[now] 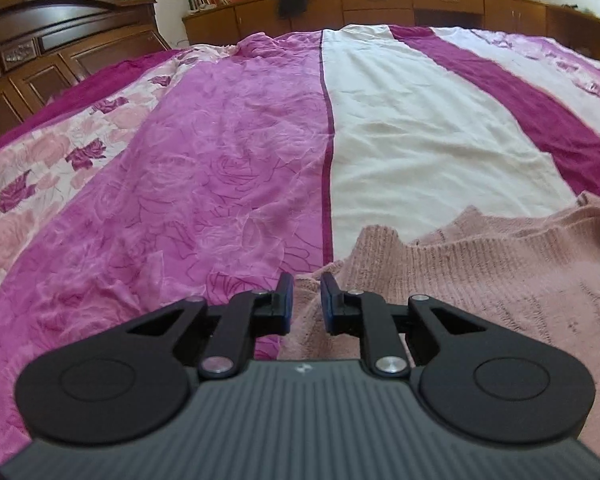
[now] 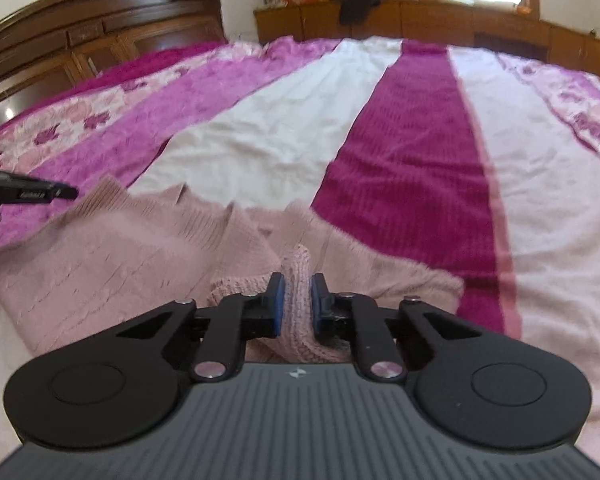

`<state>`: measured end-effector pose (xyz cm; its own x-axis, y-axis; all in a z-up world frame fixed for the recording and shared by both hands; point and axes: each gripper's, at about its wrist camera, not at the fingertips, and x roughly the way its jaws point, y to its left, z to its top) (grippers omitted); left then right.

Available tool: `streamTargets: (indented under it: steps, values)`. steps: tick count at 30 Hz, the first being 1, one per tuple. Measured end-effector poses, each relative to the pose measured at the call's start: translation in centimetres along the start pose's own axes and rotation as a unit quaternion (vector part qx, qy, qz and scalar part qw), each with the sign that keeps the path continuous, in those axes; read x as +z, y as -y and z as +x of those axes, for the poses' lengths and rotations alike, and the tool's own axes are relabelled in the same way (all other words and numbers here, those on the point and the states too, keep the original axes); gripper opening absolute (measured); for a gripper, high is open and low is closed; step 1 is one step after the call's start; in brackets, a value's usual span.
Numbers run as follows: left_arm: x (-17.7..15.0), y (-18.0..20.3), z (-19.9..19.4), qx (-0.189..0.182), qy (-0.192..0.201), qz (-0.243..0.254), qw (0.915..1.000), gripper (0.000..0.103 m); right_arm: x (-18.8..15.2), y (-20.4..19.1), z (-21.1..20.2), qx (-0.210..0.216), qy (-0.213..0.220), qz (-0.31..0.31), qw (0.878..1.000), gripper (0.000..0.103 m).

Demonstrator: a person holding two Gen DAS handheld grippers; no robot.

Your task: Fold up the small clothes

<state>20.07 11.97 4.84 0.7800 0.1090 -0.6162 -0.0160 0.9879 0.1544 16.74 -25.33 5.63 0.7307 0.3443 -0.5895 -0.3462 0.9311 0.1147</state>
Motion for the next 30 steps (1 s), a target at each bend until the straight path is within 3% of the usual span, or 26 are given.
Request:
streamTargets:
  steps: [7, 12, 15, 18, 23, 26, 28, 30]
  values:
    - [-0.8, 0.7, -0.8, -0.024, -0.005, 0.003, 0.9997, 0.018, 1.1, 3.2, 0.5, -0.088, 0.05, 0.089, 0.991, 0.013]
    - [-1.4, 1.3, -0.3, -0.031, -0.018, 0.007, 0.9993, 0.018, 0.7, 4.6, 1.9, -0.141, 0.032, 0.105, 0.984, 0.013]
    - [-1.7, 1.5, 0.1, -0.032, -0.027, 0.007, 0.9991, 0.019, 0.0, 4.7, 3.4, -0.163, 0.005, 0.084, 0.983, 0.013]
    - [-2.0, 1.5, 0.7, -0.033, -0.036, 0.008, 0.9988, 0.023, -0.8, 5.2, 5.1, -0.176, -0.024, 0.077, 0.981, 0.014]
    - [-2.1, 0.9, 0.4, -0.038, -0.043, -0.012, 0.9983, 0.024, -0.8, 6.3, 4.7, -0.156, -0.018, 0.12, 0.98, 0.016]
    - [-2.0, 0.5, -0.6, -0.045, -0.044, -0.02, 0.9978, 0.024, -0.6, 6.5, 3.0, -0.143, -0.003, 0.158, 0.977, 0.033]
    - [-1.9, 0.4, -1.5, -0.049, -0.042, -0.02, 0.9977, 0.024, -0.6, 6.2, 1.5, -0.142, 0.012, 0.174, 0.974, 0.059]
    - [-1.9, 0.2, -2.4, -0.05, -0.044, -0.023, 0.9975, 0.025, -0.9, 5.7, -0.3, -0.148, 0.029, 0.181, 0.972, 0.069]
